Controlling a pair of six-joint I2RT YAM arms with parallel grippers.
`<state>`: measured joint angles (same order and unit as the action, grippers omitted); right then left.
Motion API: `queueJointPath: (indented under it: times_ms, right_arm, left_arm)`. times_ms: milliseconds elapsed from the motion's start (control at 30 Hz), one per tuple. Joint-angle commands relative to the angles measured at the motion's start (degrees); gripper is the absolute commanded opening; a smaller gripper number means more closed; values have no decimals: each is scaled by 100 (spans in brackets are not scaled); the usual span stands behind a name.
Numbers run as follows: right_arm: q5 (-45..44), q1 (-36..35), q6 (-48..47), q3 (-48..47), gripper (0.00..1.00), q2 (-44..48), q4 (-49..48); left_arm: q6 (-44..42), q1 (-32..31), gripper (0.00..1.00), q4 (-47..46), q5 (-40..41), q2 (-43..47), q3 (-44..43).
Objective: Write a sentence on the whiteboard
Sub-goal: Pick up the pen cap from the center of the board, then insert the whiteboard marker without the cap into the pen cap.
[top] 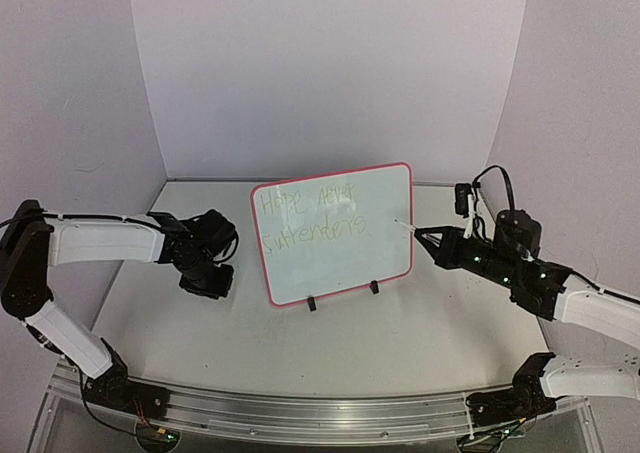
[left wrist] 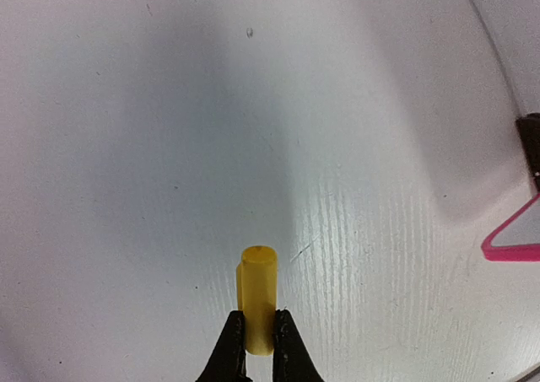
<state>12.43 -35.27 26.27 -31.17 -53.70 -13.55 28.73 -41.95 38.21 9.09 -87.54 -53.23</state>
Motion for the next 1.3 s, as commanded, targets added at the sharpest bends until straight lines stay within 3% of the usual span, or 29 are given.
queueJointPath:
  times_ms: [0,133,267,367,533,767,1000,1267]
  right_arm:
    - [800,29,-179,-715,0,79,607]
    - [1345,27,-304,-1258,0,-109,1526]
    - [1898,18,-326,-1666,0,-270,2125]
    - [2429,19,-345,-1849,0,-422,2337]
    - [3248,-41,-316,-2123,0,-831,2650]
    - [3867,-187,-186,-2368,0,-1197,2700]
    - [4337,-447,-159,-2621,0,-1776,2743]
    - [4864,-877,-353,-2880,0,-2580,2732]
  left_arm:
    - [-12,-14,0,413,674,1053,-284]
    - [-197,-14,0,663,785,1760,-478]
    - [-859,-22,0,616,259,2248,-647]
    - [-1438,-31,0,475,-320,2541,-679]
    - [-2127,-76,0,169,-1934,2770,-624]
    - [-2587,-349,0,121,-3338,2582,-544]
    - [-3057,-1004,0,-65,-3786,2030,-736]
    - [-3880,-1256,0,-165,-4349,1372,-1007]
